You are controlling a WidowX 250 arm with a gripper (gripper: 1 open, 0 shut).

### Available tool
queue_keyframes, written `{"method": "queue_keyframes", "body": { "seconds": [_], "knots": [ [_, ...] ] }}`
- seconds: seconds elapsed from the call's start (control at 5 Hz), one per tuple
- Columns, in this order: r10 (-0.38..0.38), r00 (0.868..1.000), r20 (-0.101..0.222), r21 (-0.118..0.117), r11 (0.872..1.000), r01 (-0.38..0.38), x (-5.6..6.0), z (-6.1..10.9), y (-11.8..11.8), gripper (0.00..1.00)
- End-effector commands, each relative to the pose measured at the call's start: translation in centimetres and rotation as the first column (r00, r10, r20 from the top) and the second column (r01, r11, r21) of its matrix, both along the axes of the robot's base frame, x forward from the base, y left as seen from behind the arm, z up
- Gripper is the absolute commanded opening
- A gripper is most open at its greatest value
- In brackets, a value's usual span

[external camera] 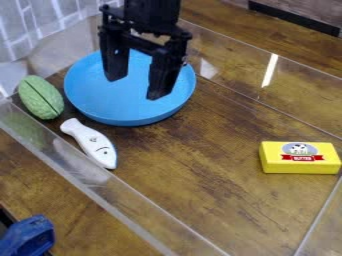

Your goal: Put the yellow brick in the blue tray

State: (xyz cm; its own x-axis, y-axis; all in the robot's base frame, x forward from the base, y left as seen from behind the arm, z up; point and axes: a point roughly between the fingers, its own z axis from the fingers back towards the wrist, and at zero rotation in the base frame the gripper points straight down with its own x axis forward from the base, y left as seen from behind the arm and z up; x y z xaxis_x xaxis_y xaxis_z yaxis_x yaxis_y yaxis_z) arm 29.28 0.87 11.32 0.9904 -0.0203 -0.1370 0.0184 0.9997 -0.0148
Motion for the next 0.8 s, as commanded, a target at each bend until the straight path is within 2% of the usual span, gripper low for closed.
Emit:
{"method": "queue_keyframes", "body": {
  "seconds": [0.0, 0.2, 0.6],
  "knots": [
    [-0.124, 0.991, 0.059, -0.001, 0.992, 0.125, 1.0, 1.2, -1.0, 1.0],
    [-0.196, 0.979, 0.05, -0.005, 0.981, 0.196, 0.8, 0.9, -1.7, 1.0],
    [-0.237, 0.971, 0.033, -0.016, 0.971, 0.237, 0.9, -0.1, -2.3, 1.0]
  ]
}}
